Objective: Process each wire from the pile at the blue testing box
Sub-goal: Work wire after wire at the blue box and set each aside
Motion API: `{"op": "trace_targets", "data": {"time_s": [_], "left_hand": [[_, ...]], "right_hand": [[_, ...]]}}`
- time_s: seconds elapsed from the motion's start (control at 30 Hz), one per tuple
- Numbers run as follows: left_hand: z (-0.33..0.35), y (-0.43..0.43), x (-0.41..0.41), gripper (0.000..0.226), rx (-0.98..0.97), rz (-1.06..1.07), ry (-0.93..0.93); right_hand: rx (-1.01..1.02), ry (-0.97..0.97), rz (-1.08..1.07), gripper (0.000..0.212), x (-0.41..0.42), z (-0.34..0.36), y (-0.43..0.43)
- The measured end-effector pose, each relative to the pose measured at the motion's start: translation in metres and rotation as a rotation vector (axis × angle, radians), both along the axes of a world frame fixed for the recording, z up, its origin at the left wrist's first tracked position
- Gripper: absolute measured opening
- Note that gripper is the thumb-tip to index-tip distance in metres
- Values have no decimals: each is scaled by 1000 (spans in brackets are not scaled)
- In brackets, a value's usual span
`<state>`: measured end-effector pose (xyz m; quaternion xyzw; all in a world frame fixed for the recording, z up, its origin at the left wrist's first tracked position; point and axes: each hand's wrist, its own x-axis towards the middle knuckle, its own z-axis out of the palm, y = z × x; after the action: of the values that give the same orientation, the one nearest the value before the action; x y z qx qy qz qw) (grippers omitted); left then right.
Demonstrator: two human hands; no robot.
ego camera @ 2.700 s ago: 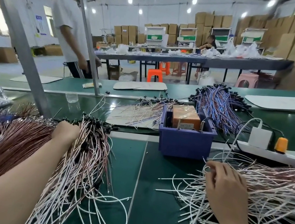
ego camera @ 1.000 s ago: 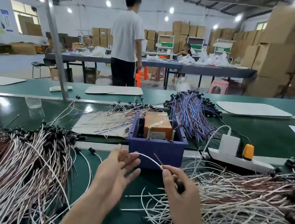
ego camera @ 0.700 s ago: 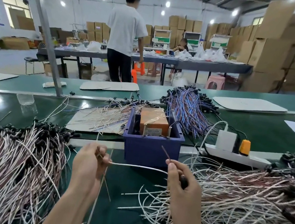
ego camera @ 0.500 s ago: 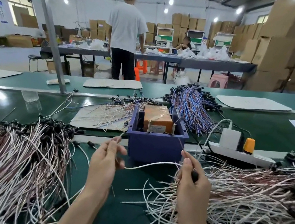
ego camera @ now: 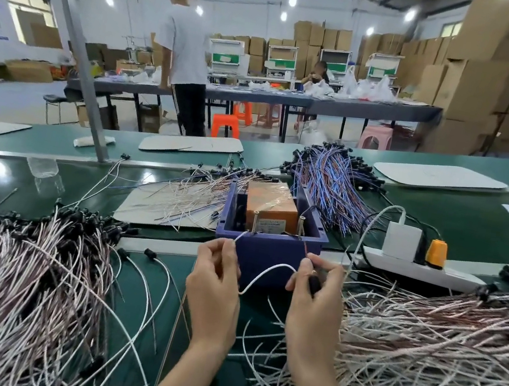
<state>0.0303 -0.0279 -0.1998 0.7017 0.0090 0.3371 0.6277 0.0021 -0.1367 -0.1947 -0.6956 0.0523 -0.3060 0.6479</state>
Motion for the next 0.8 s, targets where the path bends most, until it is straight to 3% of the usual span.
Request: {"op": "trace_targets", "data": {"time_s": [0.13, 0.8], "left_hand": [[0, -1, 3, 22, 102, 24, -44], [2, 4, 6, 17, 188, 57, 0]], "right_hand": [[3, -6, -3, 6, 0, -1, -1], [17, -24, 21, 5, -3, -3, -1]]}}
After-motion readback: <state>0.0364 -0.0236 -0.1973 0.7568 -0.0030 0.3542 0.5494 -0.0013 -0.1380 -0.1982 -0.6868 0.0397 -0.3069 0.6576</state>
